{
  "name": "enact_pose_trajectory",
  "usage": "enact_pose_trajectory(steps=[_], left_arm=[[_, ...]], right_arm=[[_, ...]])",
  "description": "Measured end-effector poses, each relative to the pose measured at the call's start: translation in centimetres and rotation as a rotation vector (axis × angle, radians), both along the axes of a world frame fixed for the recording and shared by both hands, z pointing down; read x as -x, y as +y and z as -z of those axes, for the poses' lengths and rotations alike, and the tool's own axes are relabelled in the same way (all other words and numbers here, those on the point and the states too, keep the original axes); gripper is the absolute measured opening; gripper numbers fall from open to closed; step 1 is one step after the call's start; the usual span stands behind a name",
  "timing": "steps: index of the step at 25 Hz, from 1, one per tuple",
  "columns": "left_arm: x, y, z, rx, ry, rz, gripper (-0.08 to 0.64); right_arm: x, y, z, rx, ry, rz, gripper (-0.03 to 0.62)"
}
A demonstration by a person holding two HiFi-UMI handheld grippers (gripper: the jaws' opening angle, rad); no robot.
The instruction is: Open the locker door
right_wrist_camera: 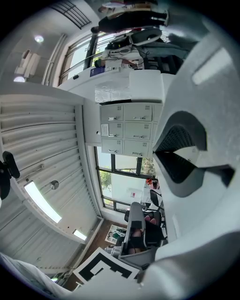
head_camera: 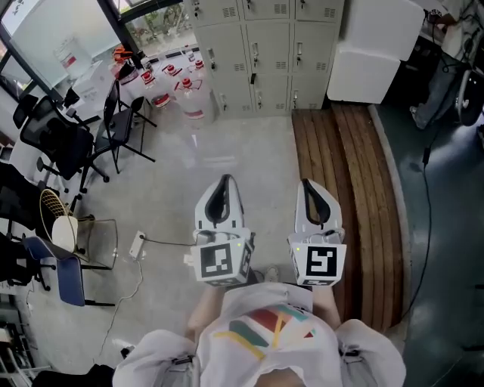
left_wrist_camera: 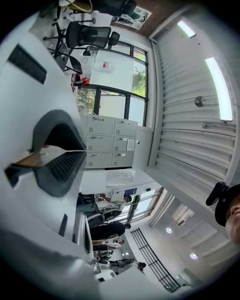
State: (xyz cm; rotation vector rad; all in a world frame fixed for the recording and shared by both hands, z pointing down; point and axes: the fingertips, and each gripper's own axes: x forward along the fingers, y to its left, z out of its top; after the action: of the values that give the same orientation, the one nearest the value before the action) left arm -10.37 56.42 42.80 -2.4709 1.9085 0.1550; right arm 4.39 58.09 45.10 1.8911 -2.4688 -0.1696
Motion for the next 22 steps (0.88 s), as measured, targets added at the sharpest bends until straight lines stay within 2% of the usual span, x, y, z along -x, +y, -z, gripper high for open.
enact_pose_trajectory(steps=[6,14,18,22], left_arm=[[0.3,-1.3,-0.1,0.01,-0.013,0.028,0.018],[2.2,-6.3,-1.0,0.026,0.002,0.058,0.018],[2.2,-10.4,-1.7,0.017,0.02,0.056,0.018],[1.5,-17.9,-3.1,0.009,0.055,0.038,0.018]], right_arm=[[-0.6,-2.0,-0.1,-0.008,-0.017,0.023,0.005],[-0.4,-5.8,-1.1,0.007,0.002,0.02,0.005],[-1.1,-9.4,-1.8,0.011,0.021,0.001,0.005],[-1.9,-15.5,-3.1,0.009,0.057,-0.016,0.005]])
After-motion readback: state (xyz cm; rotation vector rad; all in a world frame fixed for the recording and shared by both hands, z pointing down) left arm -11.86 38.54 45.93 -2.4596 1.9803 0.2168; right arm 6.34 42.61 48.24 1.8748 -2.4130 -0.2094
